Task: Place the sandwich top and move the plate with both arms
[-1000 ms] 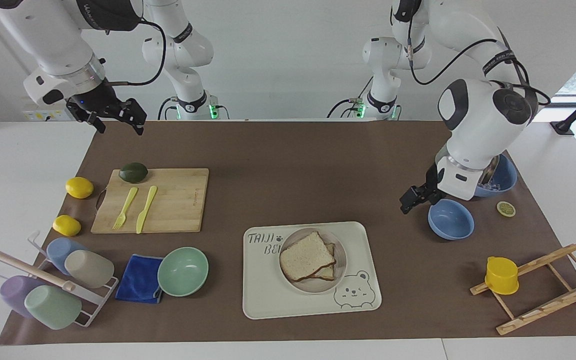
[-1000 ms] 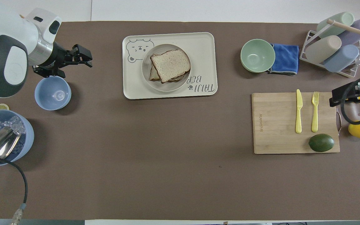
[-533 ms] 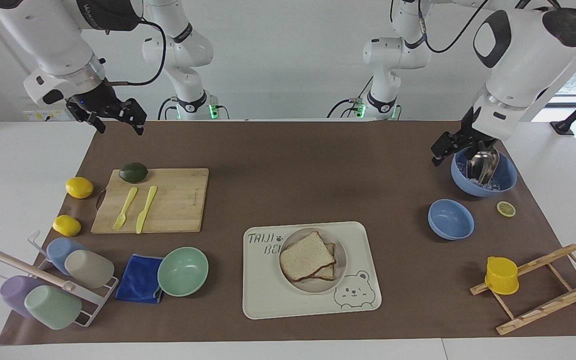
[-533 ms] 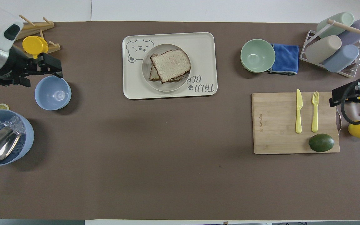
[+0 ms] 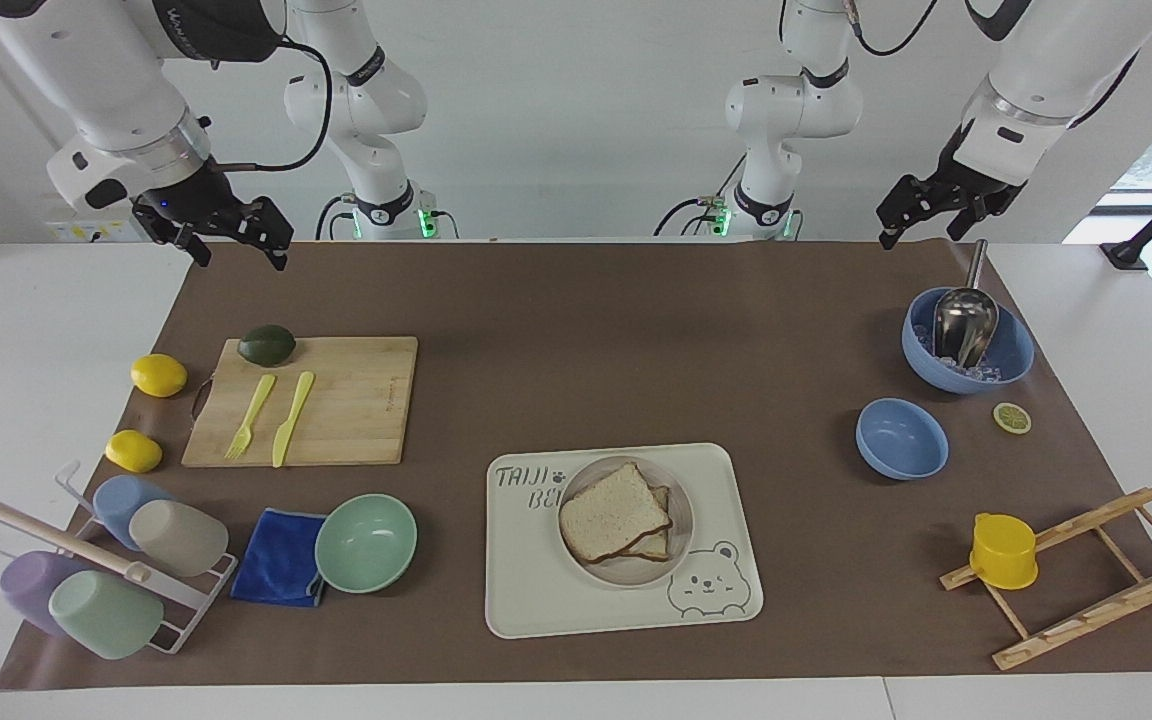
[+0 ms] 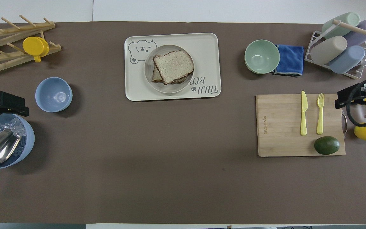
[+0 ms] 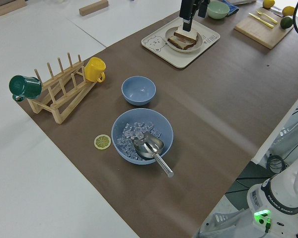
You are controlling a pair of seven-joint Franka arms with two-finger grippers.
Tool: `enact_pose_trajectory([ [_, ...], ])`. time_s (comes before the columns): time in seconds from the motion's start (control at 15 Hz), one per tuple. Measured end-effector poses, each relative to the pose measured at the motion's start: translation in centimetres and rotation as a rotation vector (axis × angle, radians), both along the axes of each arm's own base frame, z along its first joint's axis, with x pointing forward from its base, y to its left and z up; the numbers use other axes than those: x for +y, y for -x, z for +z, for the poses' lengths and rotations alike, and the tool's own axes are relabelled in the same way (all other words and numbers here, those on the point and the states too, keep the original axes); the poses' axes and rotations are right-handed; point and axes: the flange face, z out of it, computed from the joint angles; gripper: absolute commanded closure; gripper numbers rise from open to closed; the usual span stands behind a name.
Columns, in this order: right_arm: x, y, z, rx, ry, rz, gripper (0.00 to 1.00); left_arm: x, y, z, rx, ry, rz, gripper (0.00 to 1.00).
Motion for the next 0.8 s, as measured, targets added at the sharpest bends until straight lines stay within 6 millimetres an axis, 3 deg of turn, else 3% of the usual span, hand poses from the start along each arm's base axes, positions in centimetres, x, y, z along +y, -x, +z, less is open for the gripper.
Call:
enact_pose_trajectory([
  [0.27, 0.0, 0.0, 0.0, 0.000, 0.000, 0.000, 0.00, -0.4, -0.6, -1.2, -0.025, 0.003, -0.006, 0.00],
  [0.47, 0.0, 0.0, 0.0, 0.000, 0.000, 0.000, 0.00, -1.7, -0.9, -1.9, -0.011, 0.001, -0.030, 0.00],
  [0.8, 0.0, 0.0, 0.0, 0.000, 0.000, 0.000, 0.00, -2.3, -1.1, 0.8, -0.050, 0.005, -0.065, 0.00],
])
